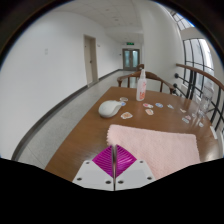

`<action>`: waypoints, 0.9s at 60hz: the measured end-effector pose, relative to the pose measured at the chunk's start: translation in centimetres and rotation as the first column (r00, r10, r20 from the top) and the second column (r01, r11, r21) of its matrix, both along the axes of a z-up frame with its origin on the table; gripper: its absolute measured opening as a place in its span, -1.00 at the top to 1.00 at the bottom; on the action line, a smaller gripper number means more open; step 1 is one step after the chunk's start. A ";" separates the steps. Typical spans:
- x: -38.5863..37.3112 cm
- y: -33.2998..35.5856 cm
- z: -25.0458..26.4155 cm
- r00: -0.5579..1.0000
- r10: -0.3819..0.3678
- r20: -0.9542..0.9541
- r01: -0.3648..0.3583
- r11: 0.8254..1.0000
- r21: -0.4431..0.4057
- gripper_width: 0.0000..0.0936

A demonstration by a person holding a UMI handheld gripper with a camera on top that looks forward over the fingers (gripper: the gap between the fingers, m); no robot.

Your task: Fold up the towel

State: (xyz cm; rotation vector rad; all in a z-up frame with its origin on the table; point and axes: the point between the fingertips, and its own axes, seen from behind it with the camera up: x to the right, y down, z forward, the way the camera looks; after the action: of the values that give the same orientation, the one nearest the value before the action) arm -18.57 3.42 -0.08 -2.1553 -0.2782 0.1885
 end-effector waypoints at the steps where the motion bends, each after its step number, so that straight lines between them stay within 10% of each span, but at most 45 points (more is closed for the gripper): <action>1: 0.1 0.1 0.4 1.000 -0.005 -0.015 0.005 1.000 0.009 1.00; 13: 9.1 1.2 8.8 0.977 -0.154 -0.147 0.177 0.971 0.160 0.99; 23: 20.3 0.6 6.3 0.937 -0.336 -0.095 0.346 0.929 0.130 0.96; 33: 24.7 0.5 2.1 0.927 -0.374 -0.031 0.376 0.925 0.050 0.90; 44: 26.6 -0.9 2.9 0.920 -0.391 -0.007 0.391 0.917 0.077 -0.77; 54: 25.0 -4.7 4.1 0.949 -0.316 -0.004 0.315 0.943 0.106 -0.78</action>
State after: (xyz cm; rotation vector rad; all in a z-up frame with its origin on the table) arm 6.41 -1.25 4.03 -2.0635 0.0519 -0.0244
